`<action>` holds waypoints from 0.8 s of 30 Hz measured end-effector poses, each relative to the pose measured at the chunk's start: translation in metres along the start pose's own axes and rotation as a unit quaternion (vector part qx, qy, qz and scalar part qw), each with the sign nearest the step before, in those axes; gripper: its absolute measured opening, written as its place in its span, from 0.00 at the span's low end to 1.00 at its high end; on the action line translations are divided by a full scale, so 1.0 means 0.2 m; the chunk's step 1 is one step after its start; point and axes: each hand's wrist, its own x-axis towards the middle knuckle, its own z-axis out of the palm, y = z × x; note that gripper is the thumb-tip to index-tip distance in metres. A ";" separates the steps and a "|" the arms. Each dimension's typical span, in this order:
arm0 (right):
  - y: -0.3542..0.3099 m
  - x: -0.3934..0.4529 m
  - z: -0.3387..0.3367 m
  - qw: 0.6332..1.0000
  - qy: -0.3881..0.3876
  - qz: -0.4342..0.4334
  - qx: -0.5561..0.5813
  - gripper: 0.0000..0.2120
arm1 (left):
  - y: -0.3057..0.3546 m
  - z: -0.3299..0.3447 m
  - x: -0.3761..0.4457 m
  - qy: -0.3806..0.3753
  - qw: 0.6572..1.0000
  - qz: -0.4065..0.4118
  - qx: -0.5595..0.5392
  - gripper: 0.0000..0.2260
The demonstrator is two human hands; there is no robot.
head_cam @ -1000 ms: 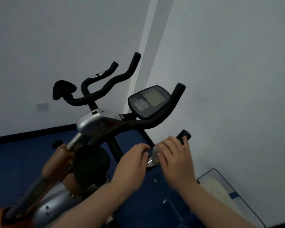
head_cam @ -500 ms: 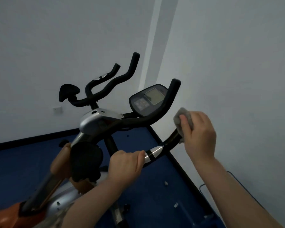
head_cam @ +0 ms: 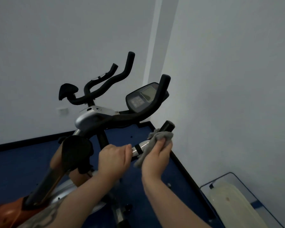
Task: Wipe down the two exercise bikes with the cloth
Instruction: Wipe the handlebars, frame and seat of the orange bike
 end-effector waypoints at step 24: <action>-0.07 0.22 -0.17 0.583 -0.237 -0.630 -0.455 0.10 | -0.01 0.00 -0.10 0.018 0.996 -0.056 -0.068 0.19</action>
